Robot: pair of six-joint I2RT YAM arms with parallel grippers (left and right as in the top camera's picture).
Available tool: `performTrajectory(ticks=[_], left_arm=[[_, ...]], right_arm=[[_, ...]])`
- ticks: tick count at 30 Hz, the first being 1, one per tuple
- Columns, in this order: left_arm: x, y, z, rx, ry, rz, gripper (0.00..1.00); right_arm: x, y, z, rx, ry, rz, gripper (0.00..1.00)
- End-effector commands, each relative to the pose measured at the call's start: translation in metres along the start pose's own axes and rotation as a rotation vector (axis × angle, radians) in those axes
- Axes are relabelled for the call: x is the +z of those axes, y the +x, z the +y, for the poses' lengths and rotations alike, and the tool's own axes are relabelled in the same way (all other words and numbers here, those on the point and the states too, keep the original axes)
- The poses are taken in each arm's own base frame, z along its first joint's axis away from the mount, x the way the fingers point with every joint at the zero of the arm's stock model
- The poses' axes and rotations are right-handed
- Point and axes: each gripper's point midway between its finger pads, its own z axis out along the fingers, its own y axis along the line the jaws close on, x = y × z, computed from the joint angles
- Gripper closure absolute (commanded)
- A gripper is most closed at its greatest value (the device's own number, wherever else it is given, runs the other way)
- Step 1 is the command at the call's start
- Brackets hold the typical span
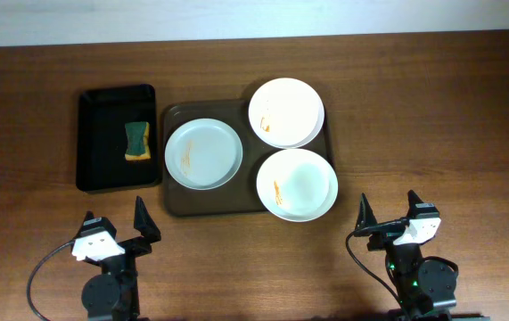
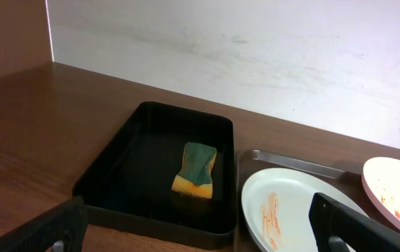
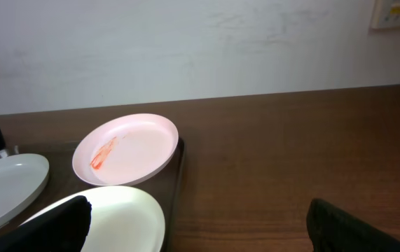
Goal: Clean dirty plates on tray and stack at the side
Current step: 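Raise both arms from rest toward the trays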
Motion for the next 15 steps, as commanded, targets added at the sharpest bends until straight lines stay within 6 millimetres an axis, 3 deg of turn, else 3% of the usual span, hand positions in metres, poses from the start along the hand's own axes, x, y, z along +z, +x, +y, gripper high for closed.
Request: performTrajectory(ticks=[1, 11, 12, 15], left_arm=[[0.0, 0.0, 0.001, 0.016, -0.006, -0.009, 0.01], [0.0, -0.001, 0.004, 0.015, -0.023, -0.016, 0.01], [0.0, -0.005, 0.006, 0.013, -0.033, -0.03, 0.01], [-0.003, -0.038, 0.0, -0.008, -0.011, -0.168, 0.01]], right_arm=[[0.0, 0.003, 0.002, -0.008, -0.008, 0.006, 0.02], [0.0, 0.002, 0.006, -0.008, -0.034, 0.0, 0.02], [0.0, 0.0, 0.006, -0.007, -0.033, -0.005, 0.02], [0.0, -0.009, 0.007, -0.008, -0.037, -0.045, 0.02]])
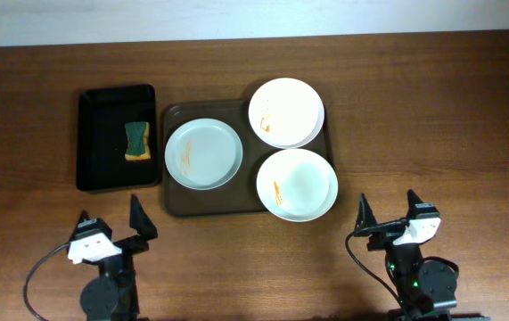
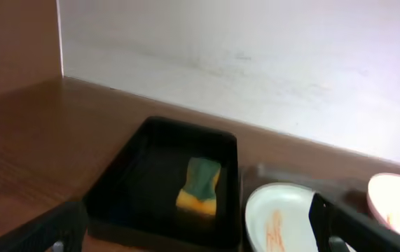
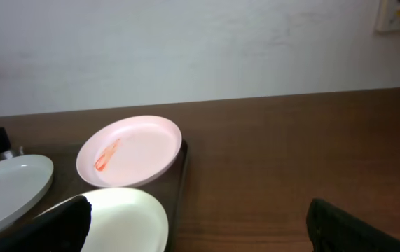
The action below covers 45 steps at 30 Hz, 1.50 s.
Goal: Clean dirty plates on tray and stack at the side
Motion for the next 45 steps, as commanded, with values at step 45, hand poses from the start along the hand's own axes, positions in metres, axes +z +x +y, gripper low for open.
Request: performTrajectory(ticks=[45], left_arm=[[0.185, -0.053, -0.094, 0.251, 0.202, 0.978, 0.01]], right_arm=[[0.183, -0.124, 0.123, 0.171, -0.526, 0.581, 0.02]])
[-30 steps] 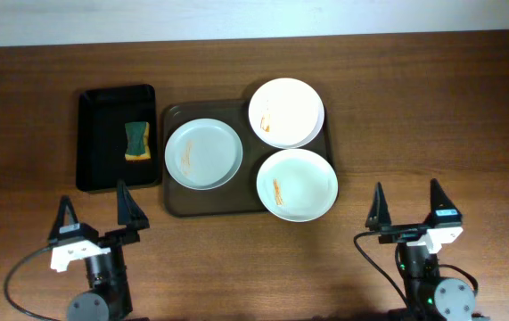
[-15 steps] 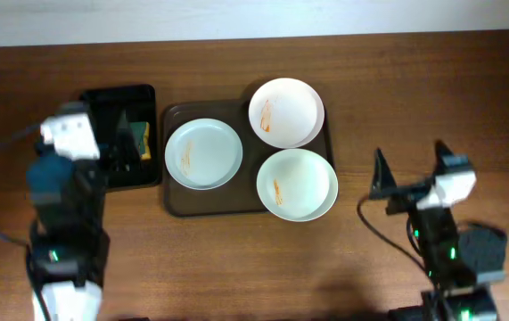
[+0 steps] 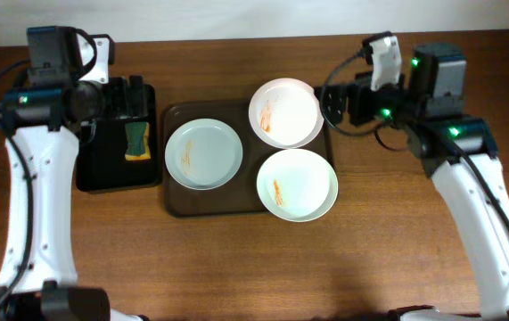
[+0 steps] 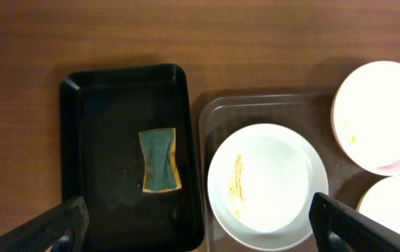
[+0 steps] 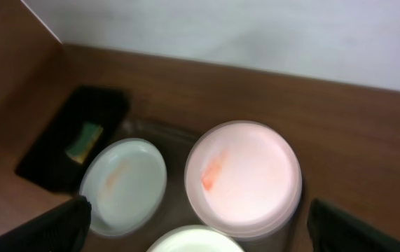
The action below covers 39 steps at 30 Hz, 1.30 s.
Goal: Clean dirty plates on tray and stack at the side
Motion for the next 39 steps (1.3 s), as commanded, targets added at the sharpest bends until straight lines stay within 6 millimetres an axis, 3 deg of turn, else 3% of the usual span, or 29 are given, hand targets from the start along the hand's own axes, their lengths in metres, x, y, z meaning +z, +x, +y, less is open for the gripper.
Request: performTrajectory(ticks=[1, 4, 6, 11, 14, 16, 22, 25, 31, 35, 39], left_arm=[[0.033, 0.003, -0.001, 0.012, 0.03, 0.054, 0.01], [0.045, 0.013, -0.002, 0.005, 0.04, 0.105, 0.01], [0.04, 0.008, 0.005, -0.051, 0.014, 0.096, 0.01], [0.019, -0.005, 0.034, -0.117, -0.055, 0.112, 0.01], [0.024, 0.001, 0.052, -0.144, -0.147, 0.178, 0.01], [0.032, 0.003, 0.059, -0.168, -0.165, 0.189, 0.01], [0.036, -0.008, 0.061, -0.165, -0.166, 0.145, 0.01], [0.036, -0.008, 0.061, -0.165, -0.166, 0.146, 0.01], [0.042, -0.005, 0.061, -0.166, -0.165, 0.162, 0.02], [0.069, 0.007, 0.062, -0.172, -0.153, 0.226, 0.04], [0.083, 0.012, 0.064, -0.174, -0.151, 0.25, 0.05]], right_arm=[[0.035, -0.001, 0.025, 0.088, -0.169, 0.017, 0.02], [0.086, 0.022, 0.034, 0.177, -0.155, 0.088, 0.0], [0.12, 0.033, 0.055, 0.188, -0.15, 0.146, 0.08], [0.174, 0.055, 0.07, 0.185, 0.007, 0.334, 0.16], [0.202, 0.085, 0.068, 0.202, 0.109, 0.454, 0.23], [0.217, 0.116, 0.066, 0.234, 0.13, 0.525, 0.29], [0.23, 0.183, 0.062, 0.304, 0.219, 0.697, 0.48], [0.235, 0.195, 0.062, 0.315, 0.23, 0.719, 0.51], [0.243, 0.215, 0.057, 0.367, 0.257, 0.754, 0.65], [0.252, 0.23, 0.055, 0.393, 0.266, 0.773, 0.73], [0.253, 0.23, 0.055, 0.392, 0.264, 0.768, 0.84]])
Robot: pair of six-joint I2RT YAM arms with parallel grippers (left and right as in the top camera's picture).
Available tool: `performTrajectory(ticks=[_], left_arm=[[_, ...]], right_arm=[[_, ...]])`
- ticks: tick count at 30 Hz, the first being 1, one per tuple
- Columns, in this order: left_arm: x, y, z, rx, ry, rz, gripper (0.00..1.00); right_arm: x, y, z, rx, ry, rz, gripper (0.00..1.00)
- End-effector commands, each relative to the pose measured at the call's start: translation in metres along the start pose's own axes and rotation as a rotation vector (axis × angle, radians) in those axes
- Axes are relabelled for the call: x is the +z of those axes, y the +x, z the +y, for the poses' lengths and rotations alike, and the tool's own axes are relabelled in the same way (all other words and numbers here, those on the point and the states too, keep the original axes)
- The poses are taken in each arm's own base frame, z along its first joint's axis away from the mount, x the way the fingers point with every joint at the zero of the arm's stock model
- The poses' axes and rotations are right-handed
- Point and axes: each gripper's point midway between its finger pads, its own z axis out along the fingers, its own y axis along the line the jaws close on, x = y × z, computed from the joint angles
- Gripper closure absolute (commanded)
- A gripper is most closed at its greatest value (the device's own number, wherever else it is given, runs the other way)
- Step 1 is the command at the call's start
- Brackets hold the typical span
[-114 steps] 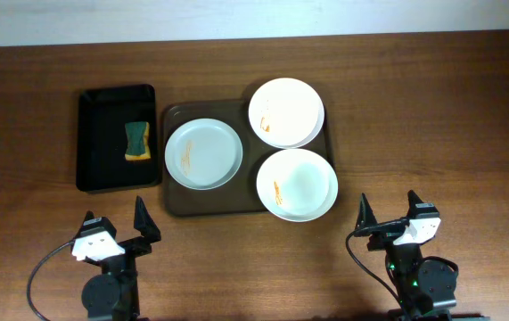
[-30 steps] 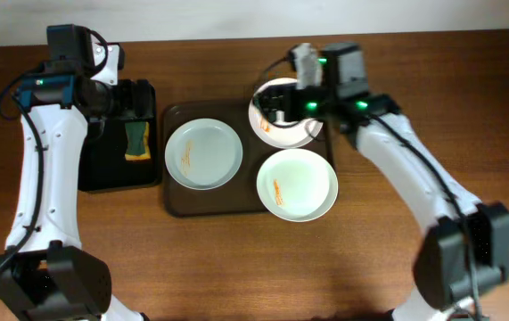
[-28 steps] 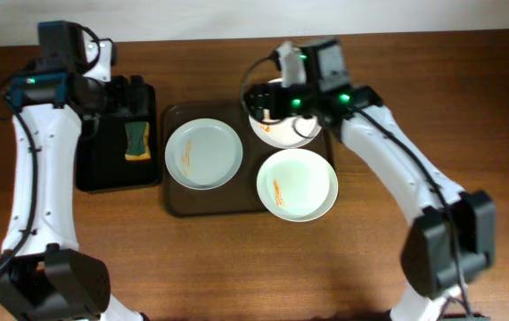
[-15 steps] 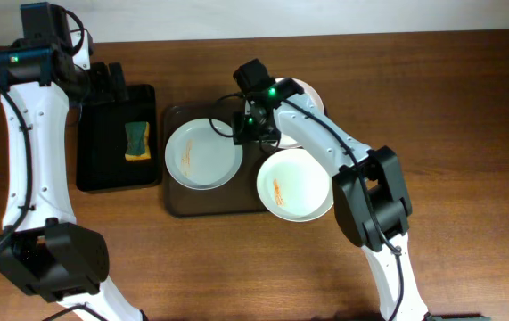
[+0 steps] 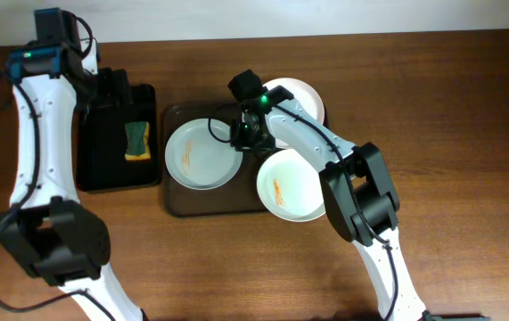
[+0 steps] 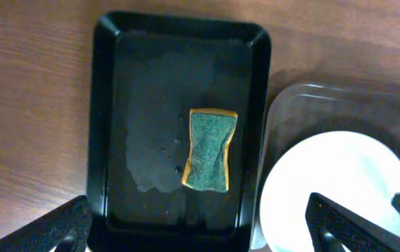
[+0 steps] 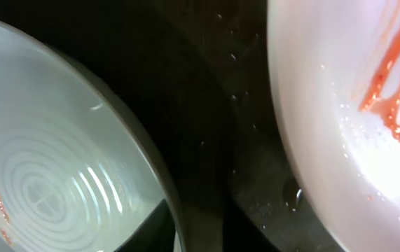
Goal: Clean dirty plates on tray and stack at the side
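Note:
Three smeared plates sit on the brown tray (image 5: 201, 203): a pale plate (image 5: 196, 156) on the left, a pink plate (image 5: 303, 102) at the back and a white plate (image 5: 299, 187) in front. My right gripper (image 5: 243, 134) is down at the pale plate's right rim. In the right wrist view the right gripper (image 7: 203, 234) is shut on the rim of the pale plate (image 7: 45, 161), one finger inside and one outside, with the pink plate (image 7: 354, 105) to the right. My left gripper (image 6: 198, 203) hangs open above the green-and-yellow sponge (image 6: 210, 149).
The sponge (image 5: 135, 141) lies in a wet black tray (image 5: 94, 169) left of the brown tray. Bare wooden table extends to the right of the plates and along the front. A white wall borders the far edge.
My right gripper was open and high to the right of the pink plate; it is now low, shut on the pale plate's right rim. My left gripper is now closer above the black tray.
Both arms first rested folded at the table's near edge with grippers open. Later both were raised over the far side, the left above the black tray and the right near the pink plate. Now the right grips the pale plate and the left hovers over the sponge.

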Motion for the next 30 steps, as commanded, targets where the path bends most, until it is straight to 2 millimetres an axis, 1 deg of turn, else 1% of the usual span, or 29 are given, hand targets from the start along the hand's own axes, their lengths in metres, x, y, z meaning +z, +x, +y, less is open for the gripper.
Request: performTrajectory(ticks=[1, 2, 5, 6, 7, 8, 9, 10, 12, 13, 14, 15, 16, 17, 19, 22, 25, 27, 28, 29, 30], left_arm=[[0.011, -0.003, 0.002, -0.014, 0.001, 0.008, 0.04], [0.015, -0.003, 0.002, -0.015, 0.001, 0.013, 0.05], [0.031, -0.003, 0.002, -0.015, 0.001, 0.03, 0.05], [0.037, -0.001, 0.002, -0.021, 0.0, 0.043, 0.11], [0.044, 0.001, 0.002, -0.052, 0.0, 0.061, 0.33], [0.055, 0.006, -0.001, -0.079, 0.01, 0.09, 0.52], [0.063, 0.009, -0.004, -0.078, 0.026, 0.109, 0.63], [0.076, 0.014, -0.009, -0.074, 0.039, 0.141, 0.64], [0.103, 0.025, -0.012, -0.068, 0.035, 0.2, 0.63], [0.117, 0.033, -0.013, -0.063, 0.038, 0.235, 0.6], [0.122, 0.036, -0.016, -0.04, 0.059, 0.247, 0.59], [0.126, 0.039, -0.023, 0.0, 0.107, 0.261, 0.57], [0.13, 0.042, -0.035, 0.06, 0.184, 0.273, 0.54], [0.132, 0.046, -0.04, 0.098, 0.226, 0.285, 0.53], [0.139, 0.053, -0.037, 0.107, 0.211, 0.311, 0.51], [0.147, 0.057, -0.036, 0.107, 0.203, 0.331, 0.52], [0.15, 0.061, -0.015, 0.125, 0.085, 0.351, 0.52], [0.15, 0.063, -0.008, 0.133, 0.045, 0.362, 0.52], [0.149, 0.064, -0.008, 0.132, 0.046, 0.364, 0.41], [0.149, 0.064, -0.008, 0.132, 0.046, 0.366, 0.33], [0.149, 0.065, -0.009, 0.133, 0.048, 0.368, 0.33]], right_arm=[[0.012, 0.004, 0.0, 0.003, 0.017, 0.014, 0.89], [0.012, 0.004, 0.0, 0.003, 0.017, 0.015, 0.96], [0.013, 0.005, -0.001, 0.003, 0.019, 0.017, 0.96], [0.013, 0.005, -0.001, 0.003, 0.019, 0.017, 0.96], [0.013, 0.004, -0.001, 0.003, 0.018, 0.016, 0.96], [0.013, 0.004, -0.001, 0.003, 0.019, 0.016, 0.96], [0.013, 0.004, -0.001, 0.003, 0.019, 0.016, 0.96], [0.013, 0.004, -0.001, 0.003, 0.019, 0.017, 0.96], [0.013, 0.004, -0.001, -0.004, 0.019, 0.017, 0.96], [0.013, 0.004, -0.001, -0.004, 0.019, 0.017, 0.96], [0.013, 0.004, -0.001, -0.004, 0.019, 0.017, 0.96], [0.013, 0.004, -0.001, -0.007, 0.019, 0.017, 0.96], [0.013, 0.004, -0.001, -0.008, 0.019, 0.017, 0.96], [0.013, 0.004, -0.001, -0.008, 0.019, 0.017, 0.96], [0.013, 0.004, -0.001, -0.008, 0.019, 0.017, 0.96], [0.013, 0.004, -0.001, -0.015, 0.019, 0.016, 0.96], [0.013, 0.004, -0.001, -0.015, 0.019, 0.016, 0.96], [0.013, 0.004, -0.001, -0.015, 0.019, 0.016, 0.96], [0.013, 0.004, -0.001, -0.015, 0.018, 0.016, 0.96], [0.013, 0.004, -0.001, -0.016, 0.018, 0.016, 0.96], [0.013, 0.004, -0.001, -0.016, 0.018, 0.016, 0.96]])
